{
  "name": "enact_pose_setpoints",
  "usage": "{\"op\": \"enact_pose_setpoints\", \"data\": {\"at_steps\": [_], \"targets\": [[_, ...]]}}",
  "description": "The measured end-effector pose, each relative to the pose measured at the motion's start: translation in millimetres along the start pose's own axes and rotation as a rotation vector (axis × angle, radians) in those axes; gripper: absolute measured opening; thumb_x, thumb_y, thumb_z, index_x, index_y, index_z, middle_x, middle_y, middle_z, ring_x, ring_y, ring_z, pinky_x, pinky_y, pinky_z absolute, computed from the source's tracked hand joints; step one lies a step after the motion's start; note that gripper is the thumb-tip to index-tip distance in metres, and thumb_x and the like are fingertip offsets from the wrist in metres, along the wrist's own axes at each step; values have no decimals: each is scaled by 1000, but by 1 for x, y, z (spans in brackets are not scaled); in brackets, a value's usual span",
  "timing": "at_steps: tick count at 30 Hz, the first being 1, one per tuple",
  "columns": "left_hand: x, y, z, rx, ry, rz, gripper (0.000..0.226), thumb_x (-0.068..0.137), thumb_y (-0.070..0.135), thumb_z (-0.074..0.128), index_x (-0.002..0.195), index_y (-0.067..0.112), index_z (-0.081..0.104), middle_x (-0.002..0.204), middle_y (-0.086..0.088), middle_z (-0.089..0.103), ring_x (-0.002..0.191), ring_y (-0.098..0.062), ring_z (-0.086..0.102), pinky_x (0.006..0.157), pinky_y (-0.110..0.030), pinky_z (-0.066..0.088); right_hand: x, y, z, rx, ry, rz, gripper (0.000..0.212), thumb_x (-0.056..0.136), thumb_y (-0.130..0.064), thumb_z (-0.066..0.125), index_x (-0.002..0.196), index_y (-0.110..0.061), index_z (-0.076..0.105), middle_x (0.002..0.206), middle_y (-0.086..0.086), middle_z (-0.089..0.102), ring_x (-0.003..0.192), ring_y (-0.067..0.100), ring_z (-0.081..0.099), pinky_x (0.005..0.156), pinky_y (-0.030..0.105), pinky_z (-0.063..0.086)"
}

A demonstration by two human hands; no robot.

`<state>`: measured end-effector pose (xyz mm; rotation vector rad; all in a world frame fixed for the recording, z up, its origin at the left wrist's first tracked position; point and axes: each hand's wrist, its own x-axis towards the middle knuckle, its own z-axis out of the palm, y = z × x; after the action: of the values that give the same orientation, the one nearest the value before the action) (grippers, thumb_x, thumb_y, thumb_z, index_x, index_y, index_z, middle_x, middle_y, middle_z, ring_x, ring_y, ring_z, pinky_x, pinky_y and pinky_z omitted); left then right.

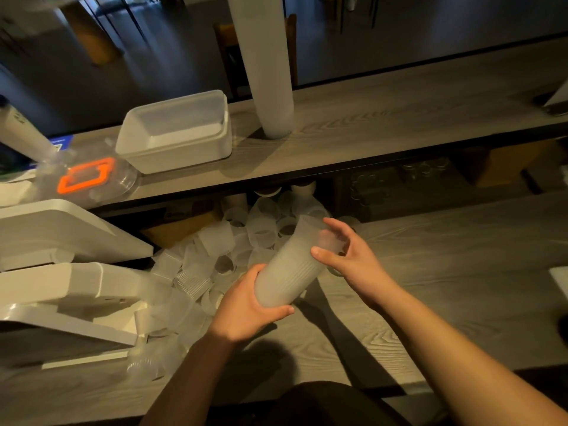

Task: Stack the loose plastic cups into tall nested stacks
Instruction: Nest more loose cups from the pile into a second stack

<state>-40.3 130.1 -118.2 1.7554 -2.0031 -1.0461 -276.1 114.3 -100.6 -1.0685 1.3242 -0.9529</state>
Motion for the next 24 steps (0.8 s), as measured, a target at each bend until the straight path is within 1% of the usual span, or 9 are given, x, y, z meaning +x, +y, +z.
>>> {"op": "enact_pose_setpoints", "data": {"at_steps": [2,5,7,9,11,13,17,21,24], "targets": [[0,-2,-1,7,6,-5,85,57,62,84,126,44,37,119,21,51,105,-4,55,78,-24,54,-2,4,6,-9,-19,25,69,89,-30,71,148,-29,37,136,-10,46,112,-5,49,80,9,46],[1,-1,-1,-31,15,-25,85,59,56,87,127,41,39,118,20,51,102,-3,56,61,-9,49,-6,9,19,-26,-89,75,67,95,-41,58,153,-28,28,137,-15,38,108,-12,45,74,0,39],[3,-1,0,-38,22,-28,85,58,55,88,127,40,40,117,20,51,101,-2,56,60,-7,48,-9,12,25,-45,-145,101,73,91,-56,45,155,-30,23,140,-15,35,121,-3,39,84,4,33],[4,-4,2,-54,17,-38,84,59,52,90,126,39,41,116,19,52,100,-1,56,62,-7,48,-7,16,23,-46,-163,115,76,89,-64,38,156,-32,22,147,-15,34,133,2,32,101,17,29],[6,-7,5,-66,9,-57,85,57,54,89,126,37,42,116,17,53,102,-4,56,71,-15,52,-2,22,18,-52,-148,108,74,90,-68,35,155,-35,25,156,-13,32,140,6,31,110,27,27],[9,-9,9,-90,4,-89,87,53,60,87,125,37,42,116,16,53,103,-6,57,78,-29,56,6,29,12,-45,-91,122,76,88,-69,37,155,-34,26,157,-9,32,138,8,33,113,32,29],[18,-11,18,-171,3,-142,90,53,55,91,125,36,41,115,18,51,103,-8,57,77,-29,57,29,55,-8,-50,103,172,69,94,-58,46,153,-25,32,154,0,40,135,14,40,105,32,36],[29,-9,17,-185,11,-184,104,38,72,79,127,34,41,111,18,51,100,-7,56,83,-37,56,55,107,-35,-319,229,267,74,86,-50,69,147,-19,41,147,8,47,132,24,48,103,37,46],[34,-8,17,-216,6,-202,101,40,69,83,126,36,41,112,14,53,99,-10,57,79,-35,57,66,134,-45,-482,244,308,88,76,-50,80,147,-20,39,146,7,47,133,26,46,105,48,47]]}}
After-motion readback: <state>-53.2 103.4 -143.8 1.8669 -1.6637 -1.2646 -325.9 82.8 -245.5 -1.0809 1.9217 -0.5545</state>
